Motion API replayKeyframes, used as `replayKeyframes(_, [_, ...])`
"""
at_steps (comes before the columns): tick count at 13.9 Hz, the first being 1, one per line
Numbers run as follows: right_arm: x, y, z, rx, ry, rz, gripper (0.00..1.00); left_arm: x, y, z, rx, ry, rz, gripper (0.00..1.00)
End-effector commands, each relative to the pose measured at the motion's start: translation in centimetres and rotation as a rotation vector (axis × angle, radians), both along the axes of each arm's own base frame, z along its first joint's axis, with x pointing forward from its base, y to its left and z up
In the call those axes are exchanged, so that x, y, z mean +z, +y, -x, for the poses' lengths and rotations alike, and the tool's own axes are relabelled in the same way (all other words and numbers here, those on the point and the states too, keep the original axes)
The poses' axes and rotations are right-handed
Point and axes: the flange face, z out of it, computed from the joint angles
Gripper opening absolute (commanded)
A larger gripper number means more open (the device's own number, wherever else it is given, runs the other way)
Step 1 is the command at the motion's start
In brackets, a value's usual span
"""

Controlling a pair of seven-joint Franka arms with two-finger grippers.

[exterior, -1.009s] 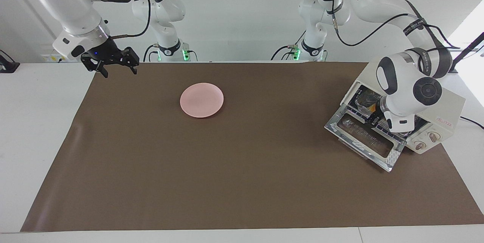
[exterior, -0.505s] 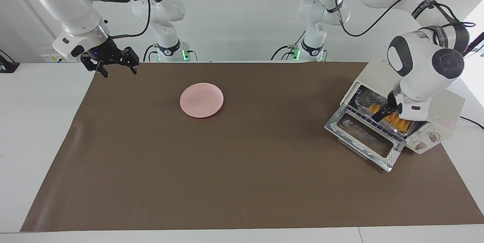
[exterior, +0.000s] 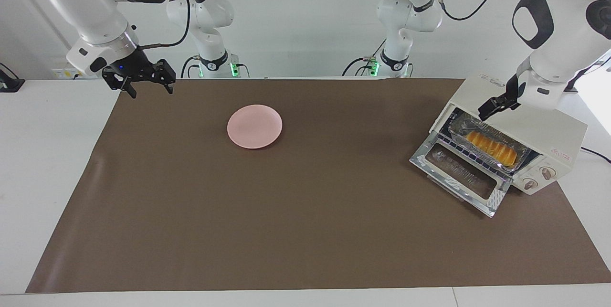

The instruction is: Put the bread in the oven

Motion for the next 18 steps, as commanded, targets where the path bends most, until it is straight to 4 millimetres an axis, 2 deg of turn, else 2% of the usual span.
replayKeyframes(1, [0.2,-0.4,0.6,0.018,0.007,0.007,1.0,2.0,0.0,2.8,-0.036,0.022,0.036,1.0])
replayKeyframes(2, [0.3,-0.4,0.6,0.017,0.006,0.007,1.0,3.5,0.5,3.7,-0.035,0.006,0.056,1.0])
replayKeyframes(3, [0.2,-0.3,0.6,0.019,0.007,0.007,1.0,3.7,1.0,3.8,-0.029,0.005,0.065,1.0])
replayKeyframes(5, [0.2,-0.4,0.6,0.018,0.007,0.007,1.0,3.8,0.3,4.9,-0.055,0.029,0.085,1.0])
replayKeyframes(7, [0.2,-0.4,0.6,0.018,0.007,0.007,1.0,3.3,-1.3,5.5,-0.086,0.043,0.093,1.0])
replayKeyframes(10, [0.3,-0.4,0.6,0.016,0.006,0.007,1.0,3.3,-1.5,4.8,-0.089,-0.005,0.112,1.0])
replayKeyframes(12, [0.2,-0.4,0.6,0.016,0.007,0.007,1.0,2.9,-0.9,4.9,-0.069,-0.008,0.152,1.0])
replayKeyframes(18, [0.2,-0.4,0.6,0.016,0.007,0.007,1.0,3.0,-1.3,4.9,-0.077,-0.017,0.152,1.0])
